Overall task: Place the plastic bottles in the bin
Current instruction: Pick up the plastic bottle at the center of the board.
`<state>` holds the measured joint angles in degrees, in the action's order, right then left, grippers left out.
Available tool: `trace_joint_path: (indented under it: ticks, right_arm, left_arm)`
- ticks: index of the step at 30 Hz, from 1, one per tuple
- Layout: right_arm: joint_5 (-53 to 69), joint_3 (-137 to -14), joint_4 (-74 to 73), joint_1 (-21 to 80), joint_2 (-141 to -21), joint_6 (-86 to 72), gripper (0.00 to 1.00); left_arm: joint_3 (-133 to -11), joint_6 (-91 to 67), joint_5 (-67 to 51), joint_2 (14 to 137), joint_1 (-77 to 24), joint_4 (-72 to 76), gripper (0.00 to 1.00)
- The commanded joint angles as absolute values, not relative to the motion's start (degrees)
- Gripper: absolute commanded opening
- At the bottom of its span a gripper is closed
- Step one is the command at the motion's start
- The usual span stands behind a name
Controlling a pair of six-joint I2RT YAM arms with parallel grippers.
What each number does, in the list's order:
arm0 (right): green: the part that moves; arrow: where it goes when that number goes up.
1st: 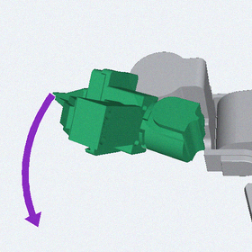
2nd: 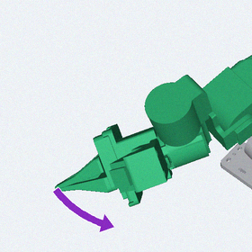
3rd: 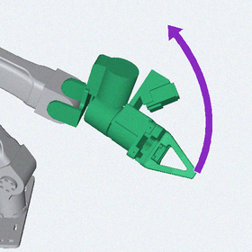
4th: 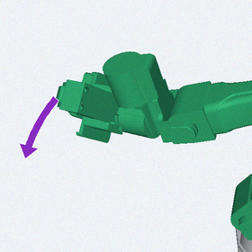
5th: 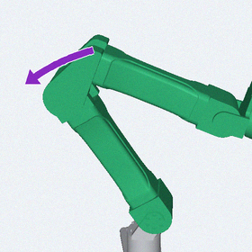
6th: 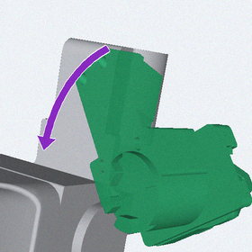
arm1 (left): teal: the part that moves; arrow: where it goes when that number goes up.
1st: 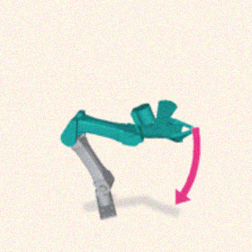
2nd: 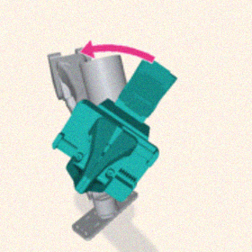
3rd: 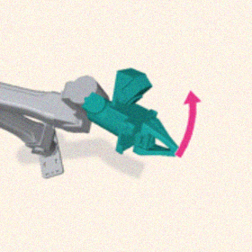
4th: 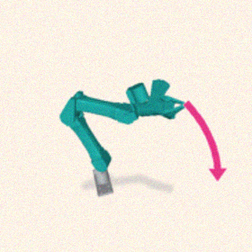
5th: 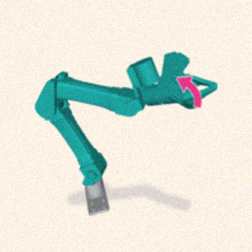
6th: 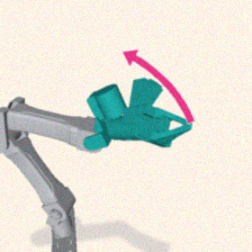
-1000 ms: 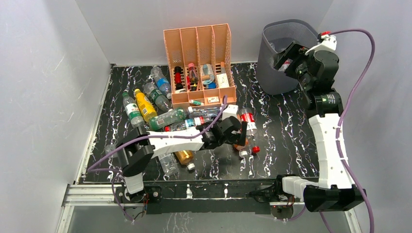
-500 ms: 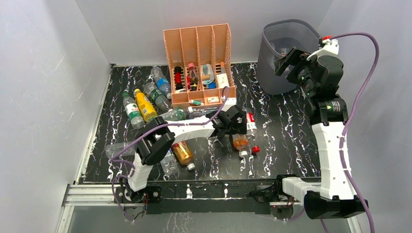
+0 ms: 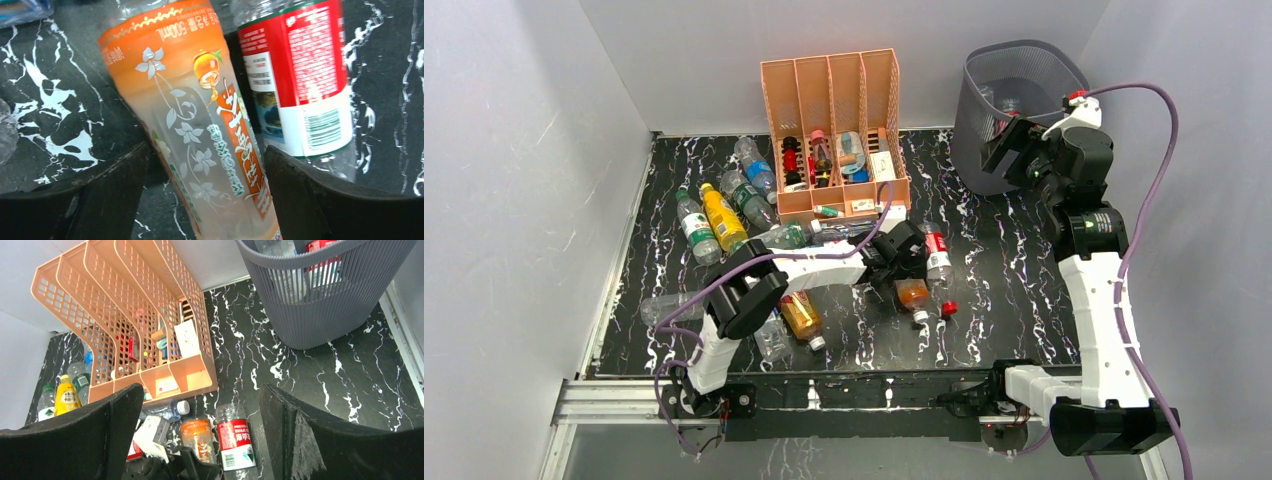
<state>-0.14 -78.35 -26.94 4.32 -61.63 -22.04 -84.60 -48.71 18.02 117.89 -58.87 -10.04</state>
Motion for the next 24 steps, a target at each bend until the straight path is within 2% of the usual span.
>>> trace_joint_path:
  ticks: [1,7,15,20,22,24]
  right_arm:
    - [1.16,-76.81,-23.59,4.57,-59.79,-21.23,0.97]
    - [2.72,-74.72,-23.03,4.57,-59.68,-21.79,0.97]
    - [6.68,-72.61,-23.00,4.62,-59.29,-23.04,0.96]
    - [18.79,-69.40,-18.76,5.49,-62.07,-29.06,0.97]
    - [21.69,-68.63,-17.97,8.92,-63.94,-30.23,0.97]
    - [23.59,-66.82,-16.33,12.50,-65.17,-31.09,0.97]
  left_arm:
    - [-81.57,-49.13,19.25,115.91,-58.05,-10.11,0.77]
    - [-77.19,-49.22,19.47,112.71,-58.04,-9.01,0.55]
    - [-70.79,-45.48,17.92,103.28,-58.17,-7.51,0.49]
    - [-59.93,-37.90,19.01,84.91,-62.05,-5.35,0.48]
    - [-51.12,-36.44,21.87,73.77,-62.58,-2.88,0.48]
    - [-47.86,-34.06,23.78,67.56,-62.51,-3.85,0.50]
